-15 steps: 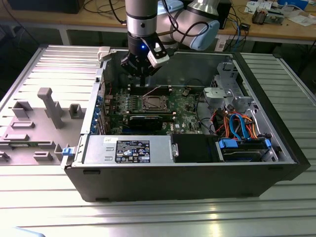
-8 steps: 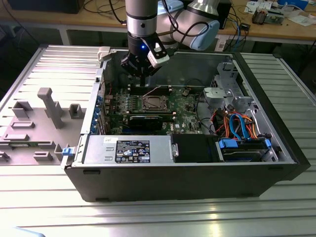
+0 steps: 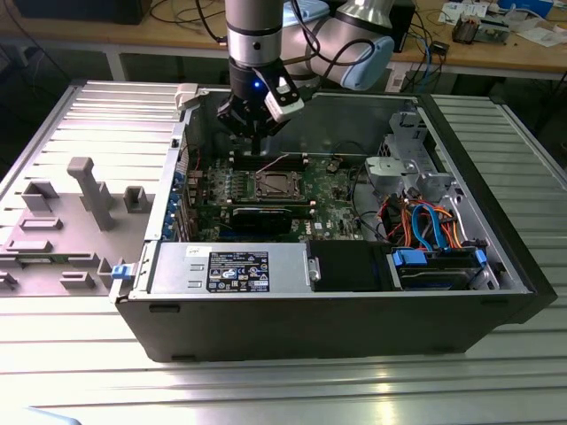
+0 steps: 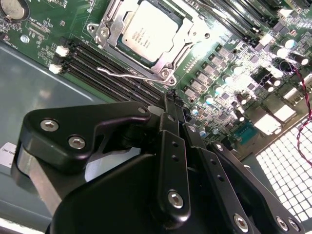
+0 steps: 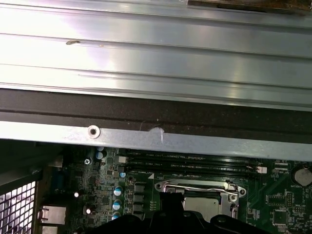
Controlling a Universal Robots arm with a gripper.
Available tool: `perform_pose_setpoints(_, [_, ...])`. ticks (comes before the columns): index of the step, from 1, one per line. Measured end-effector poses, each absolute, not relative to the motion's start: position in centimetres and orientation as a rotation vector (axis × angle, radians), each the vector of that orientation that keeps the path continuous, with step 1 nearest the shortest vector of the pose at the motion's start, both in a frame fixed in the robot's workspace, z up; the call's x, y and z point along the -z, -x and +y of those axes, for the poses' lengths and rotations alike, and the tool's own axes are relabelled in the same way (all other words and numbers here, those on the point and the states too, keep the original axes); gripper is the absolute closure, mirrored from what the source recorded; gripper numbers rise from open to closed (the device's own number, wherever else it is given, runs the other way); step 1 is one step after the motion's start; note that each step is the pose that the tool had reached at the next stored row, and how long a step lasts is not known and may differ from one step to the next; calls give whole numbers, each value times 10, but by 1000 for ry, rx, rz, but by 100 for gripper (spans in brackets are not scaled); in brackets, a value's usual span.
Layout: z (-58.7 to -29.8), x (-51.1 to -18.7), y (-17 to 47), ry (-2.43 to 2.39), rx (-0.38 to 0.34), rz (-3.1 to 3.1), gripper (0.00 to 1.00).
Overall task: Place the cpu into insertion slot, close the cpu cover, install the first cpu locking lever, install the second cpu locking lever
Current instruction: 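Install the first cpu locking lever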
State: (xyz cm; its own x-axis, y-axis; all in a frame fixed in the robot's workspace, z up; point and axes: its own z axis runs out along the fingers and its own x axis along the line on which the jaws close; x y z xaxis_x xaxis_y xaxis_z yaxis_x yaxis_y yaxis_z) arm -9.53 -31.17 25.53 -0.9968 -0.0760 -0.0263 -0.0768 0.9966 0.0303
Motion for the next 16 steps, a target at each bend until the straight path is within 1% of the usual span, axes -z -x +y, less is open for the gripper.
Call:
perform_pose_setpoints(6, [-313, -252, 92, 96, -84, 3113, 89])
perform_pose_setpoints(16, [-313, -251, 92, 83, -84, 3113, 89])
